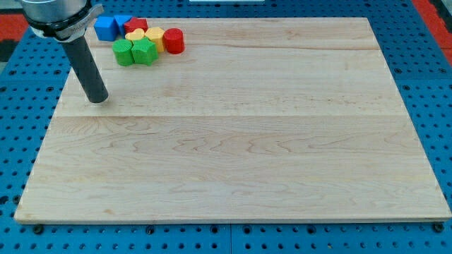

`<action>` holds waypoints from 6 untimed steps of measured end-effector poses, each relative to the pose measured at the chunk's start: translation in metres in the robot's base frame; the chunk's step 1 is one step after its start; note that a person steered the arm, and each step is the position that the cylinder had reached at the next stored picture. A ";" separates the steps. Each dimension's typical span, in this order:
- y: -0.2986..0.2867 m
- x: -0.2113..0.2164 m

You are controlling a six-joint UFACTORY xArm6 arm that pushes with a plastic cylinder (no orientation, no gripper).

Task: Push blue triangle towards the top center

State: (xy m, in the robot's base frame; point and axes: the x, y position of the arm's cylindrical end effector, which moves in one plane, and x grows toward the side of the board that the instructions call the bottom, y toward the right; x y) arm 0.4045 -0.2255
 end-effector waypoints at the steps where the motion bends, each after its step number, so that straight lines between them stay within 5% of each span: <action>1: -0.023 -0.032; 6: -0.078 -0.199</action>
State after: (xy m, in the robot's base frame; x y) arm 0.2057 -0.3037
